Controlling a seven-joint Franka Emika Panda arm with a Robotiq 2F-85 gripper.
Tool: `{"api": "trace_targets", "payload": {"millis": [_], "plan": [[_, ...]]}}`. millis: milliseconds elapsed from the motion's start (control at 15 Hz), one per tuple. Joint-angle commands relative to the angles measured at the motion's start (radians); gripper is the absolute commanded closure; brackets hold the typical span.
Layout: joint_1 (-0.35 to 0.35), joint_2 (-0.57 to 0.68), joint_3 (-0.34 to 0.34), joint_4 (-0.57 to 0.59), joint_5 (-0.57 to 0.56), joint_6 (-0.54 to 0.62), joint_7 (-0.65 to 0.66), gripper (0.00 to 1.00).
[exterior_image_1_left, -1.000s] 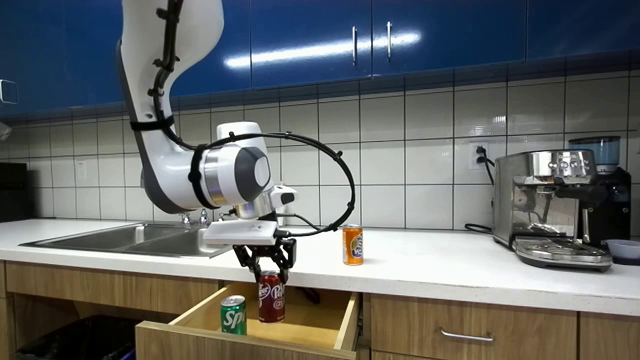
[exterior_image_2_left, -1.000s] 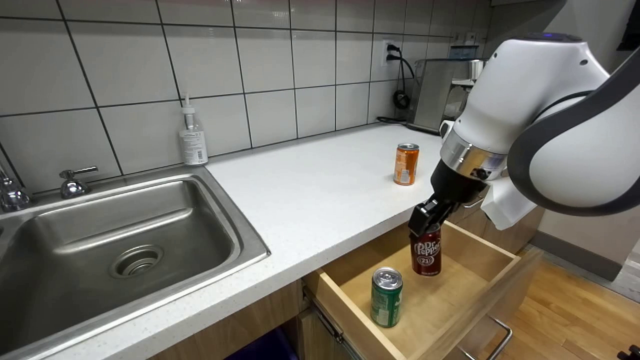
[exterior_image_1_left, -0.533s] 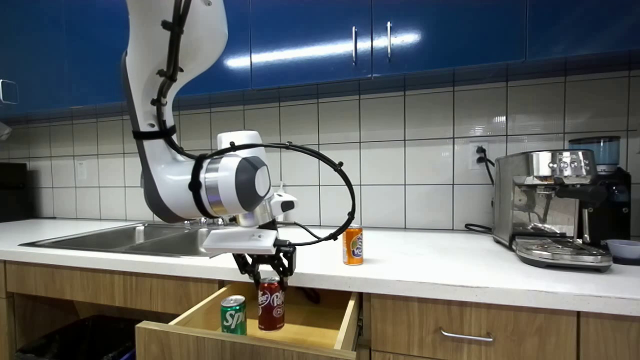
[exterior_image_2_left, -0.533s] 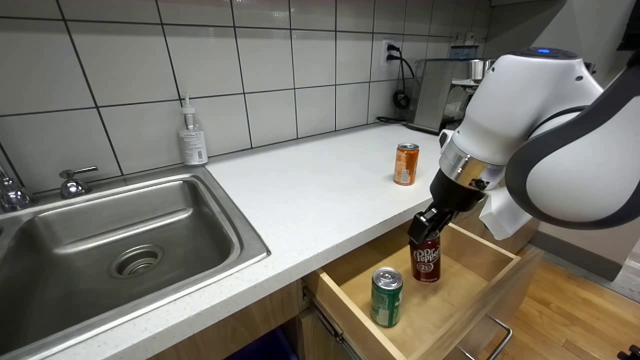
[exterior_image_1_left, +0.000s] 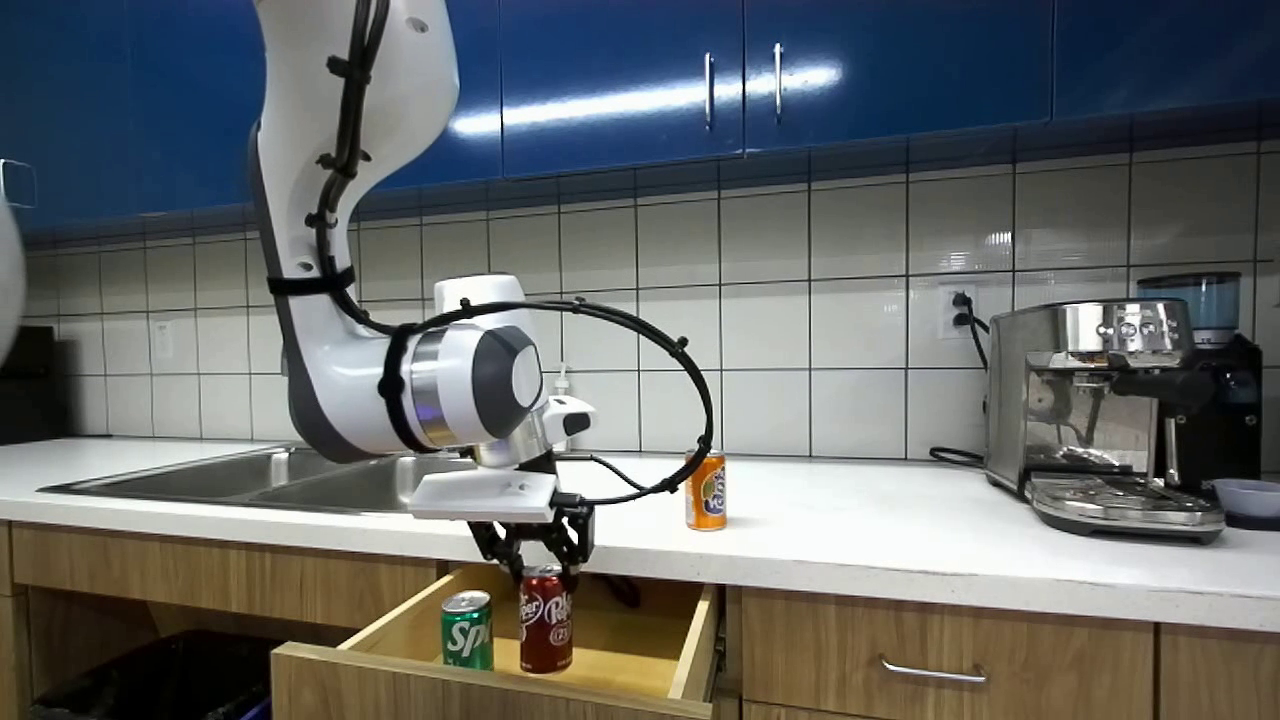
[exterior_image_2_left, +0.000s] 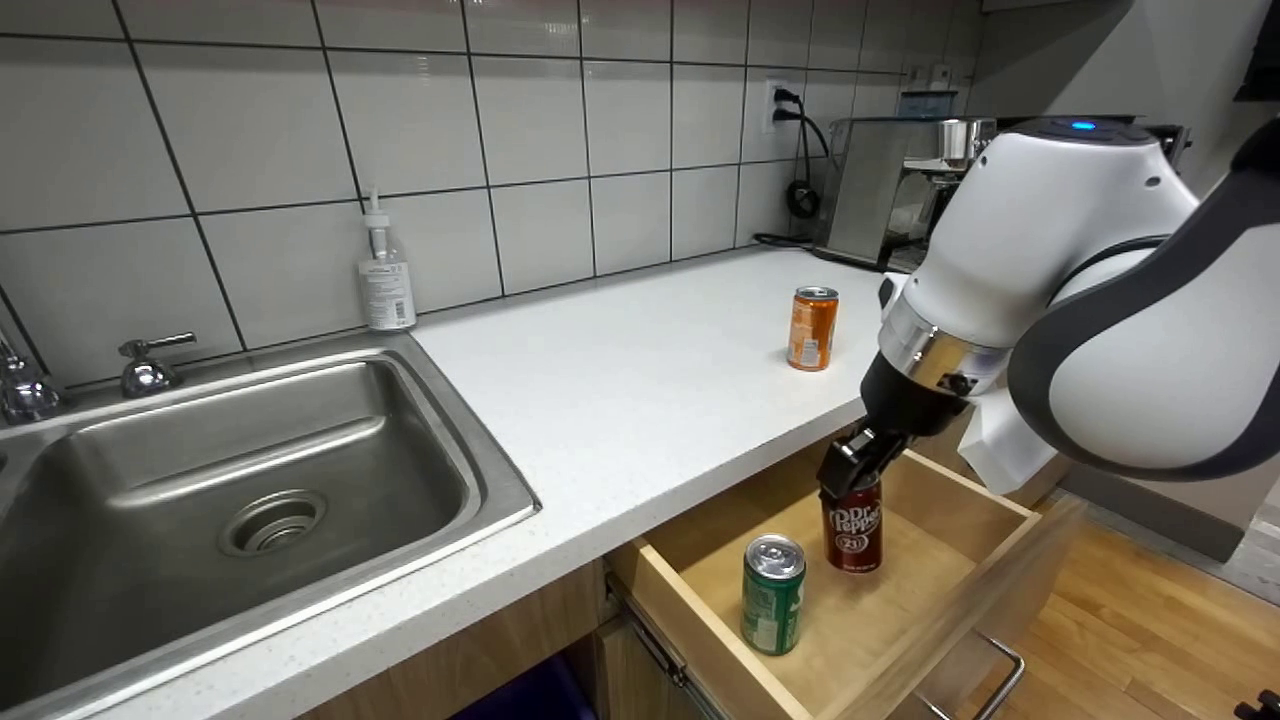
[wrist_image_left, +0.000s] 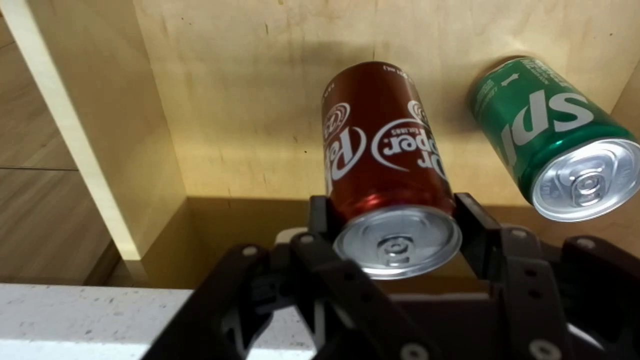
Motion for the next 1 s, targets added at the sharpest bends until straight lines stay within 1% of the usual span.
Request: {"api": "trace_targets", "payload": {"millis": [0,333,933], "plan": [[0.047,0.023,-0.043,0.012,-0.016,0.038,0.029,0.62],[0.065,0.055,-0.042,0.009,0.007,0.065,0.026,0.62],[0.084,0.09,-0.068,0.004,0.018,0.109,0.047,0.62]]}}
